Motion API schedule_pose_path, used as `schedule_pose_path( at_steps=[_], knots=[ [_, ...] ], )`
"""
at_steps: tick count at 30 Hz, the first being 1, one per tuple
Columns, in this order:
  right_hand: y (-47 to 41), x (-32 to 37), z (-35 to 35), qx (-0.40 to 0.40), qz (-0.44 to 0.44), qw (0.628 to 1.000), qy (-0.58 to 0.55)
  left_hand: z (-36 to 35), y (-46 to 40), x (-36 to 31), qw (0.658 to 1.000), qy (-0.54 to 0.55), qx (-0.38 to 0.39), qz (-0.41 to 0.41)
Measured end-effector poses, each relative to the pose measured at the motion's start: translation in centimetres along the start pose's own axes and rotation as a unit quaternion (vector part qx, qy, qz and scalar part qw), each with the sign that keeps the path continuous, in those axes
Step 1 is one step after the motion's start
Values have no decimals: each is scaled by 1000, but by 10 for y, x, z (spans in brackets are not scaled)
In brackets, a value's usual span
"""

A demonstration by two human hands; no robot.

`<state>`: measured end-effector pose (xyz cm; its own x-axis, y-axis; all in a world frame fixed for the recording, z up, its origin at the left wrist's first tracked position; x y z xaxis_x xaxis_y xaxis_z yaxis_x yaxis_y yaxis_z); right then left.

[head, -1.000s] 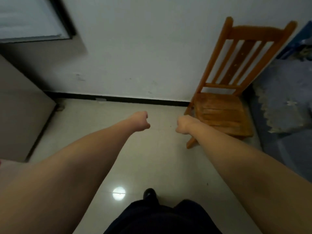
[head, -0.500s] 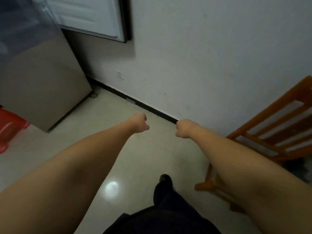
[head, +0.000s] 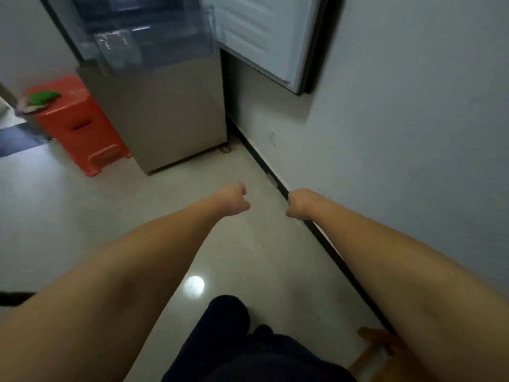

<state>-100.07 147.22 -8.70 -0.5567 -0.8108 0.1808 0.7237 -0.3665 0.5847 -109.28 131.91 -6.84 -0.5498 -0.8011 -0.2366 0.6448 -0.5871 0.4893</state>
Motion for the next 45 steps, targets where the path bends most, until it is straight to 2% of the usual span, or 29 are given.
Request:
schedule_pose_path(
  at_steps=[8,17,20,29,33,37,43,45],
  knots=[
    [-92,70,52,3,73,997,28,47,-61,72,995,32,-16,95],
    [-213,143,156,-29,81,996,20,159,-172,129,994,39,-64,75],
    [-243,180,186,-40,105,994,5,202,-198,160,990,45,-101,82],
    [-324,278,268,-97,186,977,-39,281,-261,227,979,74,-151,112],
    [-370,323,306,-106,238,965,-42,325,-296,253,966,92,-202,134],
    [-411,358,349,-170,286,940,-72,376,-329,280,938,109,-283,170],
    [-464,412,423,-234,367,895,-99,448,-376,325,899,131,-346,235],
    [-477,425,432,-225,377,892,-104,454,-387,338,900,120,-339,246]
  ],
)
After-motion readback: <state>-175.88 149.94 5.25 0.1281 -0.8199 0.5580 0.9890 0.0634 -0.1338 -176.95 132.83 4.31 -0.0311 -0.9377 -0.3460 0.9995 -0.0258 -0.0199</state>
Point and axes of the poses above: each hand's wrist, its own y-axis away from the middle knuckle, its own z-axis out of the back of the hand, x = y × z, the point moved 3 cm from there along -y, towards the middle knuckle, and after that the axes turned 11 degrees about -y, right-handed, at the moved point
